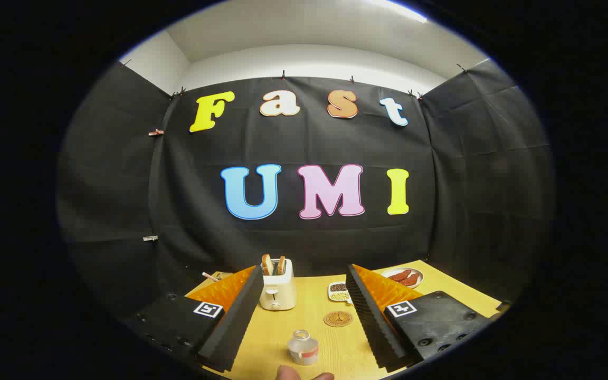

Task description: Take the bottle from table, then pour the juice into the cup, finally place the bottle on the coaster

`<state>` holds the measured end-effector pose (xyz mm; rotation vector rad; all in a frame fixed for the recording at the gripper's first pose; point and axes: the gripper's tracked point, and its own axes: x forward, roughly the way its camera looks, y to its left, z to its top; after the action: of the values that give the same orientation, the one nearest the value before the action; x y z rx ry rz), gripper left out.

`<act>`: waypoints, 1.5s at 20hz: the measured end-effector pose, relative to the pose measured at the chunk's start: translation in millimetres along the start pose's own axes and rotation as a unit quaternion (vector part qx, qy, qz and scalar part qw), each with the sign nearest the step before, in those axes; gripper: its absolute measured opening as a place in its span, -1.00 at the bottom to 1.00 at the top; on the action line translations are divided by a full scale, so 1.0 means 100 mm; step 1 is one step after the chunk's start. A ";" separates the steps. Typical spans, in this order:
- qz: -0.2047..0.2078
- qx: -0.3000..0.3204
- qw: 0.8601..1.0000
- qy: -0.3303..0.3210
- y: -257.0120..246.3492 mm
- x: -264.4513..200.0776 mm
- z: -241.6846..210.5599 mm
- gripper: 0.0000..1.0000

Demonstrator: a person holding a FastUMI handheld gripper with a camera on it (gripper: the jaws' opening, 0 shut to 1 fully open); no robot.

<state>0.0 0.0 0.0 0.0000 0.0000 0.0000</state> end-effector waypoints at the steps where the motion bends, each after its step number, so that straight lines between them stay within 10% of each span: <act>1: 0.004 0.001 1.000 0.003 0.02 0.00 -0.03 0.93; 19: 0.021 -0.004 1.000 -0.002 0.12 -0.18 -0.21 0.93; 30: -0.014 -0.036 0.997 0.065 0.02 -0.10 -1.72 0.95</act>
<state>-10.2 1.6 -172.5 -0.0713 0.1308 -0.0277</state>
